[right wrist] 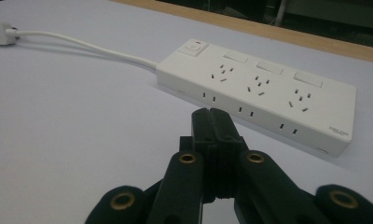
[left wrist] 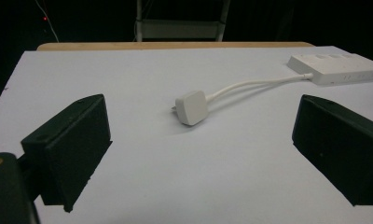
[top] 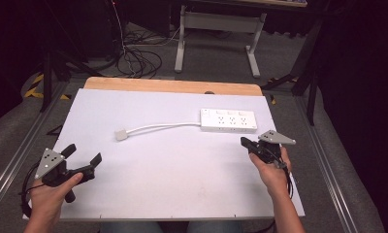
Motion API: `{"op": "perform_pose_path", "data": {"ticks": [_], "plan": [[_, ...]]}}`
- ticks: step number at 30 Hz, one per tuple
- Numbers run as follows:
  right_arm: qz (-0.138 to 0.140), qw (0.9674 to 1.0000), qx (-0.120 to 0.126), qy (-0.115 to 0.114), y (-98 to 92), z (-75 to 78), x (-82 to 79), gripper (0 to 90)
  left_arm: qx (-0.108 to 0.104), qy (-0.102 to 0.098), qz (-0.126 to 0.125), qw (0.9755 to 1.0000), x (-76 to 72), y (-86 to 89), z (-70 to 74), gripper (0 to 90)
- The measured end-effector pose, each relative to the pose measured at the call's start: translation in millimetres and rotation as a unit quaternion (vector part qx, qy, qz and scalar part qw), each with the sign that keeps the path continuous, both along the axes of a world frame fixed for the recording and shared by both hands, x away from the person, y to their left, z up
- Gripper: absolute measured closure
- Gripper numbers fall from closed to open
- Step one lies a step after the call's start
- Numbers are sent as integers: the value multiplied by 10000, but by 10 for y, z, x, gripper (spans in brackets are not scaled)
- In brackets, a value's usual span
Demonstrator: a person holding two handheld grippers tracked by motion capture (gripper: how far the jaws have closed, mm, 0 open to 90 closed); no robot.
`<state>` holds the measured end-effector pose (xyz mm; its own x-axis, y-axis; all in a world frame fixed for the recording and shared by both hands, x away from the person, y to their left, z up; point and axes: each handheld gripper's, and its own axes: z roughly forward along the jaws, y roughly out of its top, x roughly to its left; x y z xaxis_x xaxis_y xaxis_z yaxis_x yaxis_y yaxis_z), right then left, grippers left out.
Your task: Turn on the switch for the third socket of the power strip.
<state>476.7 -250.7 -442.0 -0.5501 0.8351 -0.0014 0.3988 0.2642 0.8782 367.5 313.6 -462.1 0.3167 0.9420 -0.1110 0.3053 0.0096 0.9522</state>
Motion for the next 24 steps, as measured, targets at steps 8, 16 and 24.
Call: {"op": "perform_pose_path", "data": {"ticks": [8, 16, 24], "plan": [[-48, 9999, -90, 44, 23, 56, 119, 900, 27, 13, -2, 10000, -3, -5, -5, 50], [-55, 10000, -40, 57, 68, 123, 275, 900, 32, 22, 5, 10000, -8, -11, -10, 50], [-70, 9999, -88, 51, 111, 205, 434, 900, 59, 45, -14, 10000, -1, -6, -15, 49]]}}
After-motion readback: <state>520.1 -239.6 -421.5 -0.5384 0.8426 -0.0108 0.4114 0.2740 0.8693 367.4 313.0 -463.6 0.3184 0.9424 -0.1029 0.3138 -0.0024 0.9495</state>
